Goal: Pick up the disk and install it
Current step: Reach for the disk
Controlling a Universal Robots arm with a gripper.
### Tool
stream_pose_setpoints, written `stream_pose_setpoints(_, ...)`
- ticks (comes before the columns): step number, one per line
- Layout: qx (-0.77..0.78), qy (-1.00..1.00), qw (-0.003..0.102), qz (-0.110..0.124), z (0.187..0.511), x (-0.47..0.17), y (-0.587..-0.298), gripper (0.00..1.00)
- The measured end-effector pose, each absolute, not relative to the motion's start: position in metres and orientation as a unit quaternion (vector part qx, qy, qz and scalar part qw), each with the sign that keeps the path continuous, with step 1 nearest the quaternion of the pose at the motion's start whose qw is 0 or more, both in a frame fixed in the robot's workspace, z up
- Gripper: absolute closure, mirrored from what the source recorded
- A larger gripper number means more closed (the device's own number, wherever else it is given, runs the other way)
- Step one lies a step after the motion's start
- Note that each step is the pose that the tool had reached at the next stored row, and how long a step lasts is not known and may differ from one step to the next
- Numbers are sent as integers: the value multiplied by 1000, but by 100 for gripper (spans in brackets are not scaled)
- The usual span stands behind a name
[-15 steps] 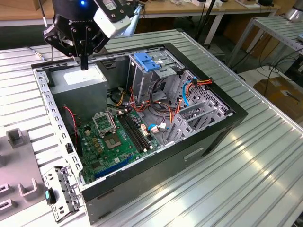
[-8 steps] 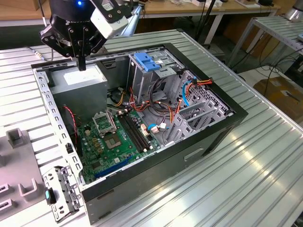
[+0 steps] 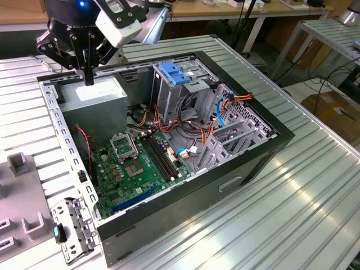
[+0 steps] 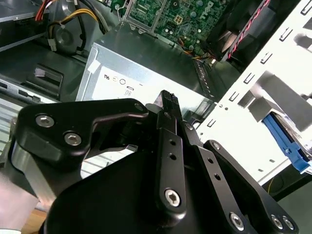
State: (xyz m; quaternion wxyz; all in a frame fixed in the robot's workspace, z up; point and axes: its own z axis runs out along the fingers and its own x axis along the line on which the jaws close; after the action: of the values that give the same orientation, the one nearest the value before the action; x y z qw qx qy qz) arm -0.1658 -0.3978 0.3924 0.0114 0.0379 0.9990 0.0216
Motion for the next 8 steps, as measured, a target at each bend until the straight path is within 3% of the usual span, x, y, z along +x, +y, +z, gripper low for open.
stream_pose_setpoints(8, 38, 999, 11, 22, 392, -181, -394, 89)
